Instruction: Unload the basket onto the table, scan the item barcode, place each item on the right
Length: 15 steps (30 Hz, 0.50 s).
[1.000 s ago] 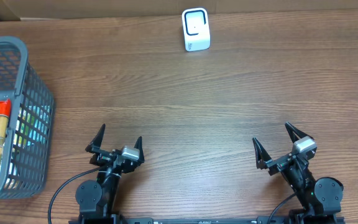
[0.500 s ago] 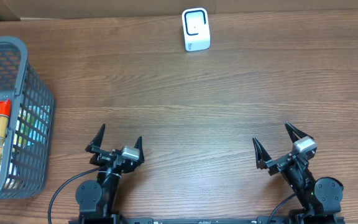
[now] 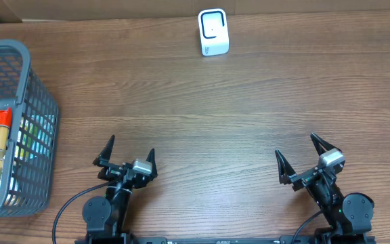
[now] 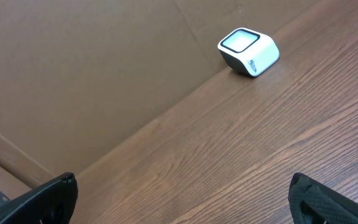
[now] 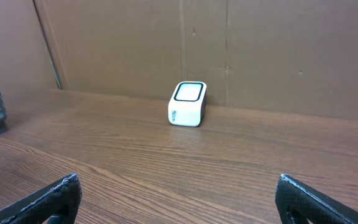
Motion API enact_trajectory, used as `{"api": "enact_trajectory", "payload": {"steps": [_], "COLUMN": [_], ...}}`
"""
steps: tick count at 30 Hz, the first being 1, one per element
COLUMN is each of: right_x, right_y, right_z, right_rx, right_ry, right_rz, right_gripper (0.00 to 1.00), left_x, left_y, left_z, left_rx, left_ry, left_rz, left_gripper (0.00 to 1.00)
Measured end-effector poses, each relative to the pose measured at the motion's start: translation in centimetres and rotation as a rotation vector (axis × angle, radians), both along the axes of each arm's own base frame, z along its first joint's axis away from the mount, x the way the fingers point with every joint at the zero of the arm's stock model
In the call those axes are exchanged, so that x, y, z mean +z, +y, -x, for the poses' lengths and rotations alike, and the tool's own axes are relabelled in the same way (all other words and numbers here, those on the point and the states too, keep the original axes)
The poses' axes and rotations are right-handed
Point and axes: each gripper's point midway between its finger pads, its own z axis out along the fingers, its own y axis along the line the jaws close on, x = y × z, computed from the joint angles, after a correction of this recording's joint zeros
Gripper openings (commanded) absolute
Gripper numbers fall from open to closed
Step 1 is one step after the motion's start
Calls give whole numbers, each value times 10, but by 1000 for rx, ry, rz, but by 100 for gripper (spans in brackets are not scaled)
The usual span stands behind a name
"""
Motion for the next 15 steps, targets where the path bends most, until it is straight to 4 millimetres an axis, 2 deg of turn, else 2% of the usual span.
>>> {"api": "enact_trajectory", "payload": {"steps": [15], "right_x": [0], "right_y": [0], "right_z": [0], "right_rx": [0], "right_ry": [0], "right_rz": [0], "right_gripper": [100], "left_x": [6], "left_y": [-2], "left_z": [0], "left_rx": [-12], "left_ry": [-27], "left_rz": [-7], "left_gripper": [100]}}
